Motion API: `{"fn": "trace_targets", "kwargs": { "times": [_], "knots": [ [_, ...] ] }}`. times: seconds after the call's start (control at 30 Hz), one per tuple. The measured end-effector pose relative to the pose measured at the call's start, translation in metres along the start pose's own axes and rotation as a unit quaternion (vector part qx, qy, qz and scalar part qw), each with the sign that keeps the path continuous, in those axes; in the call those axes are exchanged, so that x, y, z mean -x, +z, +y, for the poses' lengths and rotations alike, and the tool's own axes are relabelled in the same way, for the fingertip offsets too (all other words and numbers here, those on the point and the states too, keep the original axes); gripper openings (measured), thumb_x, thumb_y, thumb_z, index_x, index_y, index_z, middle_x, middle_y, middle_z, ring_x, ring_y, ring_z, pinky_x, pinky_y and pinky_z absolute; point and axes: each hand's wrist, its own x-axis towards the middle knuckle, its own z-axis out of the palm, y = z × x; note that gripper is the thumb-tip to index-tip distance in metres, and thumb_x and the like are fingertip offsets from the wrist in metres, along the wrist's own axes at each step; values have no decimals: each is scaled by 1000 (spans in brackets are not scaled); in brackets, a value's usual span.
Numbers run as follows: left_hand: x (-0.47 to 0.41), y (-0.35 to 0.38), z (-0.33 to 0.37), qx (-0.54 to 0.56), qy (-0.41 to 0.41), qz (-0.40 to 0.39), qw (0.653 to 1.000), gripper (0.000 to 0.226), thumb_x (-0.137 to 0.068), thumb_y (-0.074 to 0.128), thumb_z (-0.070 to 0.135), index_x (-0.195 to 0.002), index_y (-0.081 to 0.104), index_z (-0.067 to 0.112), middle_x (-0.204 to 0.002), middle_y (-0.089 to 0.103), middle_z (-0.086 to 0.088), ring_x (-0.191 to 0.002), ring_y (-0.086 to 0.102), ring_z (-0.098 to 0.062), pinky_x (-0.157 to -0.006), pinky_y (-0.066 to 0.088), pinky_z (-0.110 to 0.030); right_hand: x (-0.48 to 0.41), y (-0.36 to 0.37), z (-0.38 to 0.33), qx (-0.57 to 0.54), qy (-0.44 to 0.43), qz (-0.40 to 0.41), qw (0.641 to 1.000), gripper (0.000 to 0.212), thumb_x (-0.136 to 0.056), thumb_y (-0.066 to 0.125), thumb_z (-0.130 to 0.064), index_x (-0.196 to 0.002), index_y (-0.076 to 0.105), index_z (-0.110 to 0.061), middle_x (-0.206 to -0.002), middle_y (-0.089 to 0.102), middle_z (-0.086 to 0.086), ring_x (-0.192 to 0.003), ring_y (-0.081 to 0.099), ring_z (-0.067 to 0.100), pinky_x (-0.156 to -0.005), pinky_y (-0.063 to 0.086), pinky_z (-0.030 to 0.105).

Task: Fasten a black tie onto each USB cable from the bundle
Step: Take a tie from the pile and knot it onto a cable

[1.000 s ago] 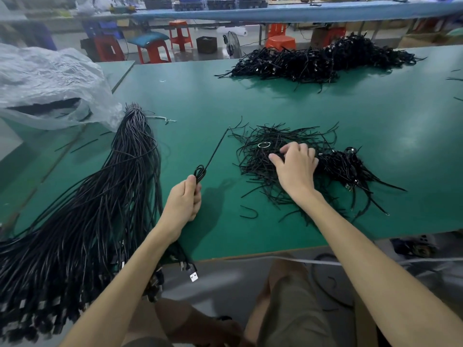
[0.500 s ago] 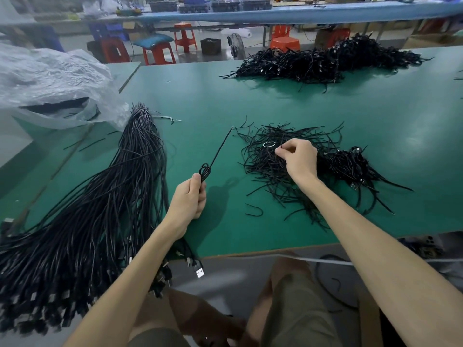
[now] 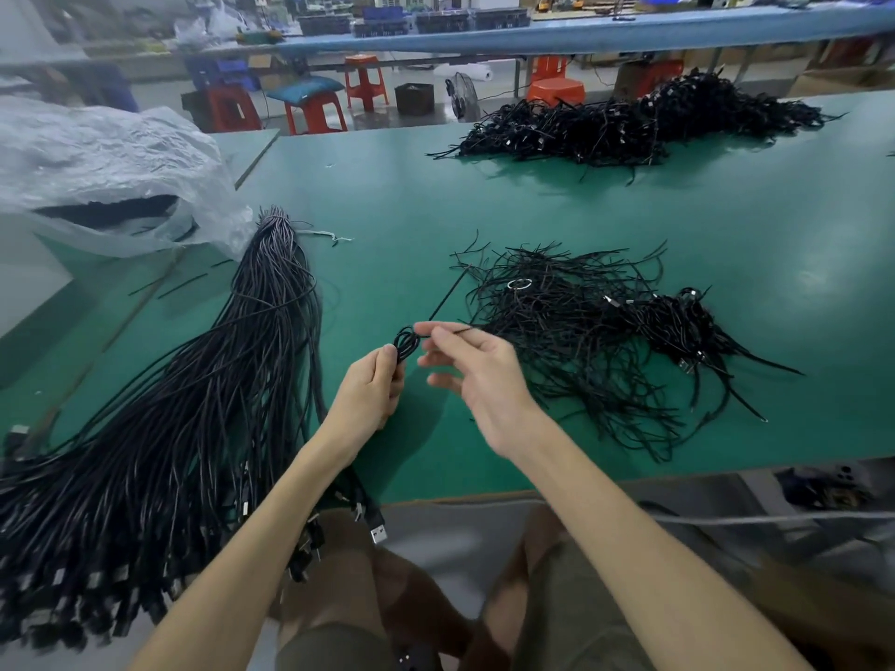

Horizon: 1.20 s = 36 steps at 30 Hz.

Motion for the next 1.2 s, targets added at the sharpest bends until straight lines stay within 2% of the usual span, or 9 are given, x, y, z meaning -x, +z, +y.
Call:
{"fn": "trace_targets", "kwargs": {
  "times": [0.17, 0.3, 0.43, 0.57, 0.83, 0.93, 1.03, 1.1, 1.2],
  "knots": [
    [-1, 0, -3, -16, 9, 12, 1000, 36, -113, 32, 28, -88, 50, 9, -55, 37, 12, -43, 29, -7, -38, 24, -19, -1, 6, 26, -14, 22, 16, 1000, 20, -98, 62, -1, -113, 75, 1, -95, 74, 11, -76, 65, 15, -66, 49, 25],
    [-3, 1, -6, -39, 15, 16, 999, 36, -111, 35, 20, -77, 45, 10, -49, 38, 14, -43, 31, -7, -40, 26, -18, -3, 5, 35, -8, -13, 45, 999, 18, -94, 68, 1, -111, 73, 0, -93, 76, 15, -73, 66, 16, -67, 51, 24],
    [-4, 2, -8, -46, 11, 21, 999, 38, -109, 36, 16, -72, 44, 12, -46, 42, 11, -42, 33, -6, -40, 28, -17, -3, 8, 42, 46, -53, 73, 995, 14, -89, 75, -2, -98, 64, -2, -90, 75, 22, -69, 69, 19, -61, 52, 25],
    [-4, 2, -10, -42, 29, 10, 999, 38, -110, 36, 18, -73, 44, 12, -50, 42, 11, -45, 33, -7, -43, 30, -17, -4, 9, 44, 59, -62, 87, 993, 13, -88, 77, -4, -93, 65, -1, -81, 77, 14, -66, 70, 17, -59, 52, 23],
    [2, 3, -10, -25, 62, -6, 998, 41, -114, 30, 30, -82, 49, 11, -59, 47, 12, -49, 35, -4, -47, 31, -15, -1, 11, 47, 112, -81, 120, 983, 16, -90, 77, -16, -95, 67, -4, -79, 77, 7, -63, 71, 21, -52, 50, 24],
    [3, 3, -9, -46, 77, -13, 996, 50, -113, 28, 34, -87, 52, -1, -64, 49, 11, -53, 38, -5, -51, 33, -17, 0, 11, 47, 148, -82, 123, 978, 17, -88, 78, -23, -91, 69, -9, -76, 76, 5, -59, 69, 18, -50, 46, 21],
    [2, 2, -11, -68, 79, -12, 994, 54, -113, 29, 34, -97, 60, -8, -67, 52, 4, -56, 41, -7, -55, 34, -19, 2, 12, 46, 175, -93, 112, 974, 17, -88, 80, -24, -88, 70, -11, -75, 76, 3, -57, 70, 21, -57, 52, 22],
    [2, 1, -11, -62, 69, -5, 996, 52, -113, 31, 32, -84, 58, 0, -62, 50, 6, -53, 40, -8, -52, 33, -19, 3, 12, 46, 182, -101, 105, 972, 16, -88, 80, -22, -86, 70, -10, -75, 76, 2, -57, 71, 22, -60, 55, 24],
    [1, -1, -10, -23, 52, 11, 998, 47, -111, 35, 29, -66, 43, 18, -50, 43, 10, -43, 33, -4, -42, 27, -15, 4, 14, 45, 187, -112, 84, 972, 14, -88, 80, -18, -85, 69, -9, -76, 76, 2, -58, 71, 22, -61, 56, 25]
  ]
}}
